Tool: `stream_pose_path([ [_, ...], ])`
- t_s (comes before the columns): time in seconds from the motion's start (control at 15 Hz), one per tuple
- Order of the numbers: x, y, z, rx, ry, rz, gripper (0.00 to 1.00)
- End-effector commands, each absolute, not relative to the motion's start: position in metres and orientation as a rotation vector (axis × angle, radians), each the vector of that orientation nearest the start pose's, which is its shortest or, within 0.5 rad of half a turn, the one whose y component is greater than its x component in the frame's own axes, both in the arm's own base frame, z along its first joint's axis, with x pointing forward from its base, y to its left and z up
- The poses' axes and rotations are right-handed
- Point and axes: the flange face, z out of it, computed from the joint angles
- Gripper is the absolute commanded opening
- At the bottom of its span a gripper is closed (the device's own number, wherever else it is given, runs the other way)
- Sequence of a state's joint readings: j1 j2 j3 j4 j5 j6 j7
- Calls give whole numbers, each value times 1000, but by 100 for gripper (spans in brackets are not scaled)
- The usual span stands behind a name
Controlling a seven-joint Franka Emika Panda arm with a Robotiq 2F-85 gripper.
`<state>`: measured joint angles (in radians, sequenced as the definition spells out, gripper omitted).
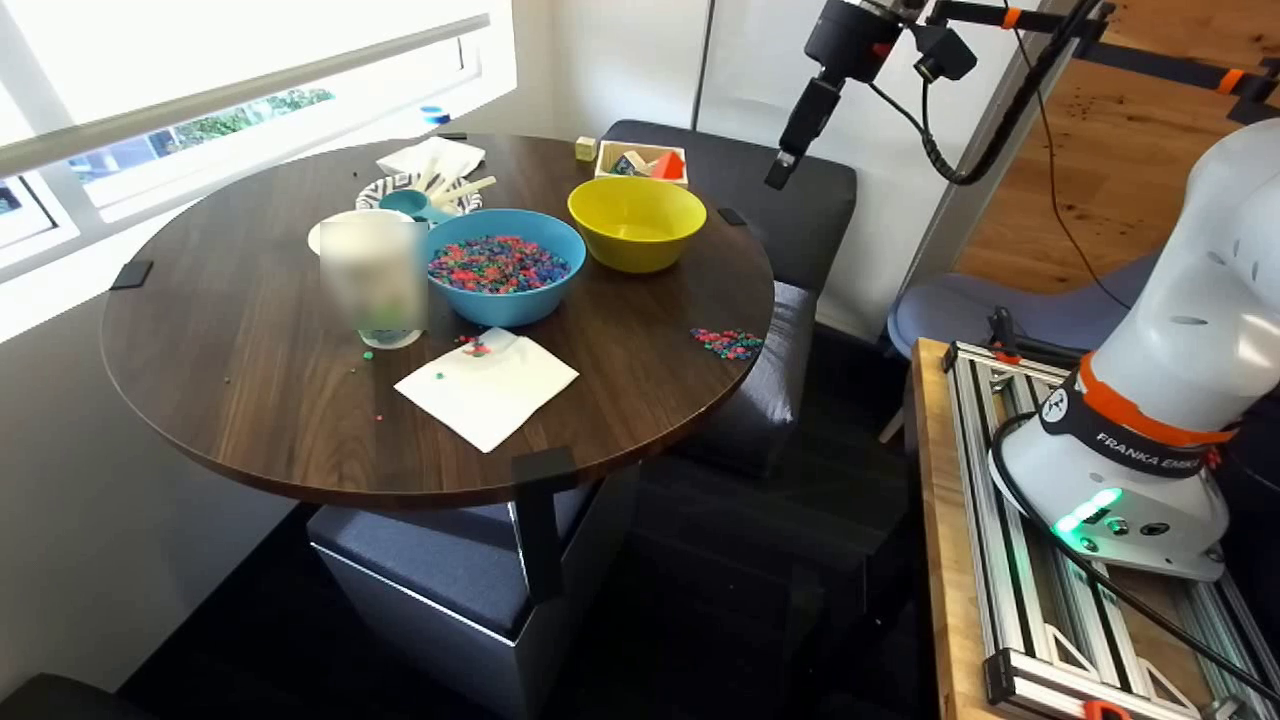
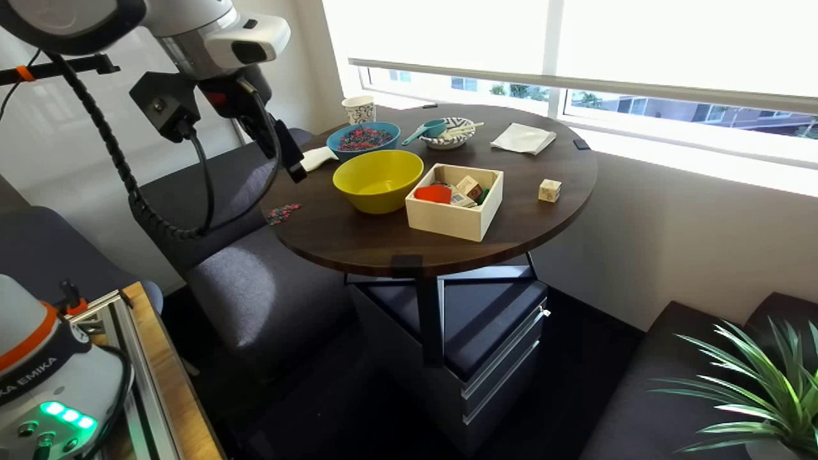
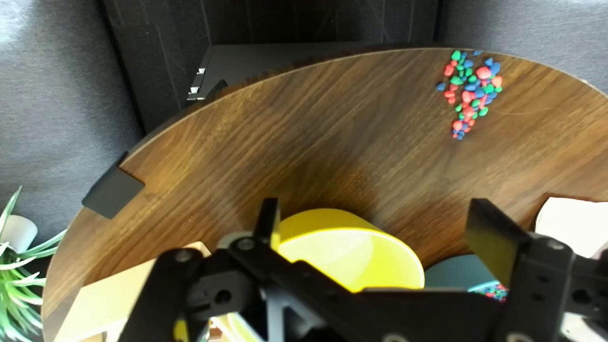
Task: Pour the content in the blue bowl into the yellow bowl
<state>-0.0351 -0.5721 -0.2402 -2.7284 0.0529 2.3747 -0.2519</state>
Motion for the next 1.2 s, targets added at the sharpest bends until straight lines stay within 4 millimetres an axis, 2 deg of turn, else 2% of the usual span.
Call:
stream_pose_path([
  [0.0, 404, -56, 434, -3004, 27, -356, 100],
  [0.07, 414, -46, 439, -3009, 37, -354, 100],
  [0.13, 432, -30, 448, -2992, 52, -344, 100],
  [0.2, 442, -21, 452, -2979, 63, -333, 100],
  [0.27, 460, -7, 452, -2996, 76, -277, 100],
  [0.33, 466, 1, 454, -2994, 64, -252, 100],
  [0.4, 471, 6, 460, -2980, -23, -247, 100],
  [0.47, 450, -3, 460, -3003, 20, -316, 100],
  [0.6, 466, 7, 461, -2999, -6, -285, 100],
  [0.73, 471, 7, 460, -3000, -11, -276, 100],
  [0.87, 492, 6, 452, -2993, -25, -358, 100],
  [1.0, 517, 5, 451, -3012, -195, -425, 100],
  [1.13, 540, -3, 446, -3013, -328, -369, 100],
])
